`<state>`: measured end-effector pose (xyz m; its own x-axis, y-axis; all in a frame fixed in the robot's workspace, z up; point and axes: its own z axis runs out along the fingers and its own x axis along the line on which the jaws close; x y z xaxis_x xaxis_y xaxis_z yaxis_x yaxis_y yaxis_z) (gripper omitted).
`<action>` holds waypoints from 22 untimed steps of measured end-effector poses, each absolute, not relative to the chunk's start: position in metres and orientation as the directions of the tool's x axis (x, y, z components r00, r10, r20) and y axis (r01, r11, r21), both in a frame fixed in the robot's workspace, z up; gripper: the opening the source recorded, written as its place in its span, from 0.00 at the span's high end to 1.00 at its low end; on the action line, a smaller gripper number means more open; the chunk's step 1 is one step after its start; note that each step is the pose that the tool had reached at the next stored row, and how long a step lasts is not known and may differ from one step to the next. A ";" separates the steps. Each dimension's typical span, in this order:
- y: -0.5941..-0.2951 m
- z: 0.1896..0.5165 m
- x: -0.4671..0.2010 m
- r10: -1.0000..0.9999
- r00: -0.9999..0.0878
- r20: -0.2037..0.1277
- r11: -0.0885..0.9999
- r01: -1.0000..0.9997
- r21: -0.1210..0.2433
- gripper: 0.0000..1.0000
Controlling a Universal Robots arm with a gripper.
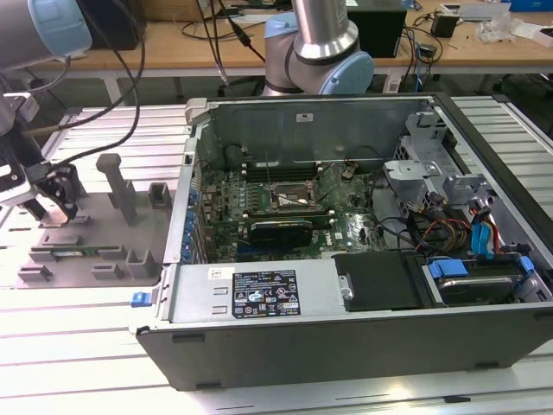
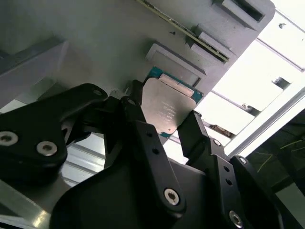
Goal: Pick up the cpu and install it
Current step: 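Pick up the cpu and move it towards the insertion slot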
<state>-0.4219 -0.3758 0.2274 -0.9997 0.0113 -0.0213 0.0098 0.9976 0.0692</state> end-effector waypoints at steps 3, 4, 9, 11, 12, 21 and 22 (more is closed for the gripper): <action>-0.376 0.238 -0.422 0.011 -1.000 -0.021 0.998 0.010 0.069 0.46; -0.376 0.240 -0.422 0.011 -1.000 -0.021 0.998 0.010 0.069 0.46; -0.376 0.258 -0.422 0.011 -1.000 -0.021 0.998 0.010 0.069 0.46; -0.376 0.263 -0.422 0.011 -1.000 -0.021 0.998 0.010 0.069 0.46; -0.376 0.267 -0.422 0.011 -1.000 -0.021 0.998 0.010 0.069 0.46; -0.376 0.295 -0.422 0.011 -1.000 -0.021 0.998 0.010 0.069 0.46; -0.376 0.298 -0.422 0.011 -1.000 -0.021 0.998 0.010 0.069 0.46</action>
